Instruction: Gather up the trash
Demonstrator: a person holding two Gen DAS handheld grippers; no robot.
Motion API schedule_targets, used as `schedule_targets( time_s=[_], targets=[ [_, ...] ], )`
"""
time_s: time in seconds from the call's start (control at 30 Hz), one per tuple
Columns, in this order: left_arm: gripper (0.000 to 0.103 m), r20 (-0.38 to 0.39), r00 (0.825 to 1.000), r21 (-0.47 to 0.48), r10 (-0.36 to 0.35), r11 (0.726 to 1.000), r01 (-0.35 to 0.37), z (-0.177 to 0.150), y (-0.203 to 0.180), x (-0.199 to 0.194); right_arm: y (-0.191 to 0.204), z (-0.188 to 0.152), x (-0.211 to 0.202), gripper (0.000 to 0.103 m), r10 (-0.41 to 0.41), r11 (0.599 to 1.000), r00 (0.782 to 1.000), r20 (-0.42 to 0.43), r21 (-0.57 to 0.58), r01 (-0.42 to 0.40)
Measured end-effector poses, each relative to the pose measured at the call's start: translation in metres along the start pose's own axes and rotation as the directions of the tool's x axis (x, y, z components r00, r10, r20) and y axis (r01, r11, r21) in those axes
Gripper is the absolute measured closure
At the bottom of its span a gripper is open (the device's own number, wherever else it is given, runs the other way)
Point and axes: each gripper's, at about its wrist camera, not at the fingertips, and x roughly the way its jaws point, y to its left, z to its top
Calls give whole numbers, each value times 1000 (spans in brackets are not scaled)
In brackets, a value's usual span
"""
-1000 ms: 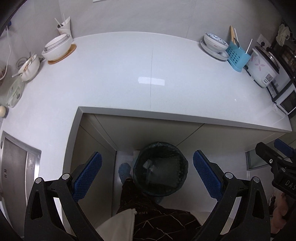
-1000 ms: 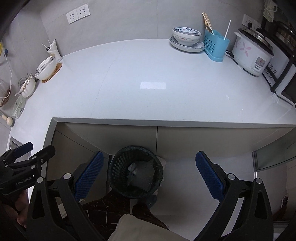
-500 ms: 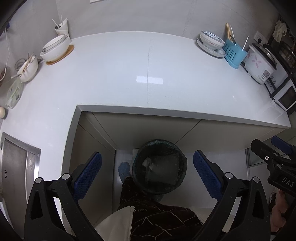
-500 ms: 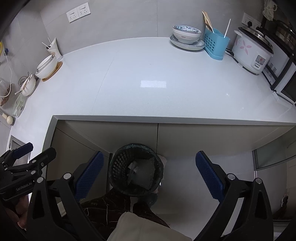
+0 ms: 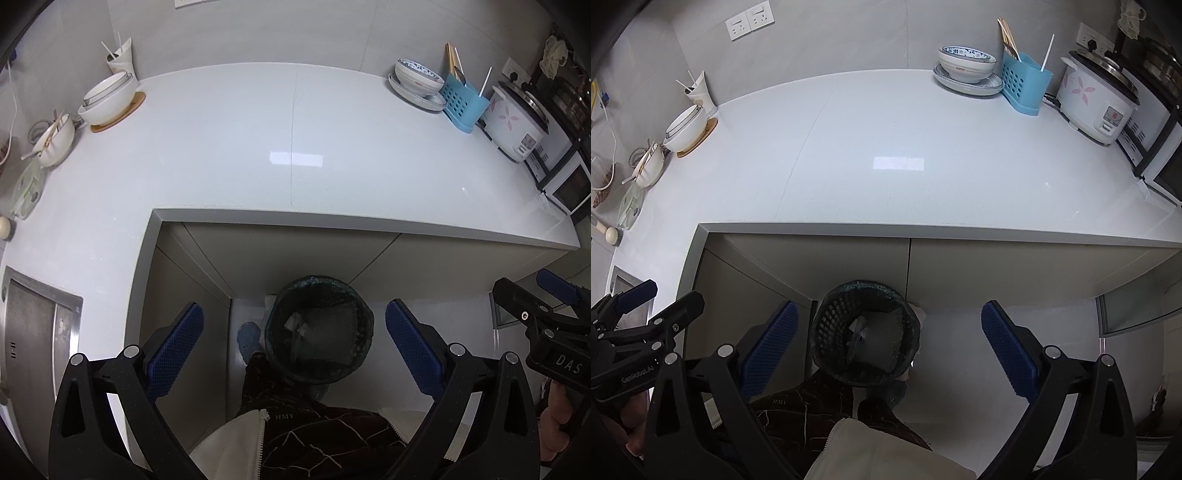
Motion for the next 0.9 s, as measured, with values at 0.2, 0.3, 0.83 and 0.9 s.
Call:
schedule_targets(
  time_s=[0.2,0.3,0.83,0.9],
  targets=[
    [6,-2,1000,7,2,1000,-2,-2,0,-1,1,0,0,8,-1,1000,1000,-2,-1,1],
    [6,-2,1000,16,5,1000,-5,-1,-1,-1,3,-1,0,8,0,1000,1000,-6,-4,0],
    [6,-2,1000,26,-14,1000,14,1,-2,-4,3,0,-2,8,3,1000,1000,-8,-3,-3],
    [6,-4,1000,27,-15,1000,15,1,-2,-4,4,0,-2,8,1,1000,1000,-10,-4,-1]
  ],
)
